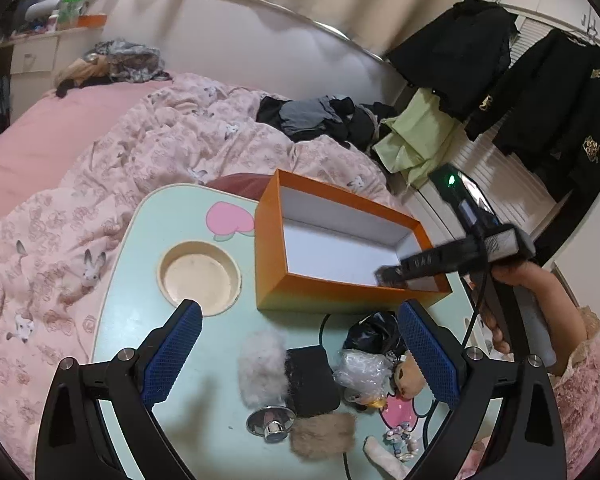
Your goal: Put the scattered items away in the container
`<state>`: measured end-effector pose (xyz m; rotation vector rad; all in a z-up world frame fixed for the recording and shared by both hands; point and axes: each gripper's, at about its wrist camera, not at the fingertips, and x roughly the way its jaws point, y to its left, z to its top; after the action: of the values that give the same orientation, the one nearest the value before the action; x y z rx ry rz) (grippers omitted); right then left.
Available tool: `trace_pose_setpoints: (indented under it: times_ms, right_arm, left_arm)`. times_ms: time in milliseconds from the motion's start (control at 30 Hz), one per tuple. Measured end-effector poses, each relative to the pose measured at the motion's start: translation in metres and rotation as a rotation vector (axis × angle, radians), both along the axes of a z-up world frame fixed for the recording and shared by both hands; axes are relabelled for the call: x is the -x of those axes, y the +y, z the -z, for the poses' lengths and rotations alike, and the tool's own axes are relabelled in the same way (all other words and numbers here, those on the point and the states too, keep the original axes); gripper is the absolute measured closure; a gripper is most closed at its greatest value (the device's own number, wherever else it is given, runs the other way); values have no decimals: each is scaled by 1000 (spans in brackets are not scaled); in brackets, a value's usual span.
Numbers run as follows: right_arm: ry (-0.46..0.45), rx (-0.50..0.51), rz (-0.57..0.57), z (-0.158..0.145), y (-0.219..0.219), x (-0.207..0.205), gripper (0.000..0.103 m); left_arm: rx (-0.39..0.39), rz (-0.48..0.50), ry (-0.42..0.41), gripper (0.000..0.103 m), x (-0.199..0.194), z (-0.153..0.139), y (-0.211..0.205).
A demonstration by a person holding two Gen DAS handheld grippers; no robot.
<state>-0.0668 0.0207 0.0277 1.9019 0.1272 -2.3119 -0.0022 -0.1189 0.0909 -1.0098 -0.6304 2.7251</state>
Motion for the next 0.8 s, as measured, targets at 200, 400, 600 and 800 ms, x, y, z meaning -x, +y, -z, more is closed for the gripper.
trace_pose_setpoints:
  times_ms: [200, 400, 600, 800]
  right_arm:
    - [130, -16, -12, -30, 0, -6, 69]
    - [82, -170, -41, -16, 2, -7, 53]
    - [18, -193, -26, 17, 9, 1, 55]
    - [165, -105, 1, -19, 21, -10, 60]
  left_arm:
    - [2, -9, -1, 5, 1, 0, 0]
    - [-1, 4, -5, 5, 3, 1, 2]
    - [6, 8, -19, 5, 4, 5, 3]
    - [9, 2, -26, 5, 4, 6, 1]
